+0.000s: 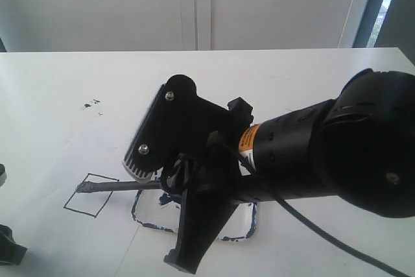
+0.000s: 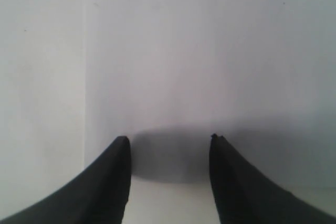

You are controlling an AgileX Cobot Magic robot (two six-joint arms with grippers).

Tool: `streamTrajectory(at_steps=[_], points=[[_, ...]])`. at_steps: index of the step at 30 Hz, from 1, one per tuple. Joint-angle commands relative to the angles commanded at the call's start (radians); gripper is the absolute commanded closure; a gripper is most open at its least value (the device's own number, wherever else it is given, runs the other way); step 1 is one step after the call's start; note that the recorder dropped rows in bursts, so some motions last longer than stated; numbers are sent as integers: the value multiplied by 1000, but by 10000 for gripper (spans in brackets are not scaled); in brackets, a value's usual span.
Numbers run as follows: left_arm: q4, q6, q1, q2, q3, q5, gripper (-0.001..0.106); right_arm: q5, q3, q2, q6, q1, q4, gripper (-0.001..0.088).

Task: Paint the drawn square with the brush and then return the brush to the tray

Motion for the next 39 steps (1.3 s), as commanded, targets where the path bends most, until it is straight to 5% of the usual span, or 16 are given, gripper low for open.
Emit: streamTrajectory(at_steps=[29,39], points=[[0,0,0,0,0,8,534,-102,0,71,-33,-2,-41,868],[0,174,0,0,1,-9,534,-85,0,50,-20,-2,-71,868]])
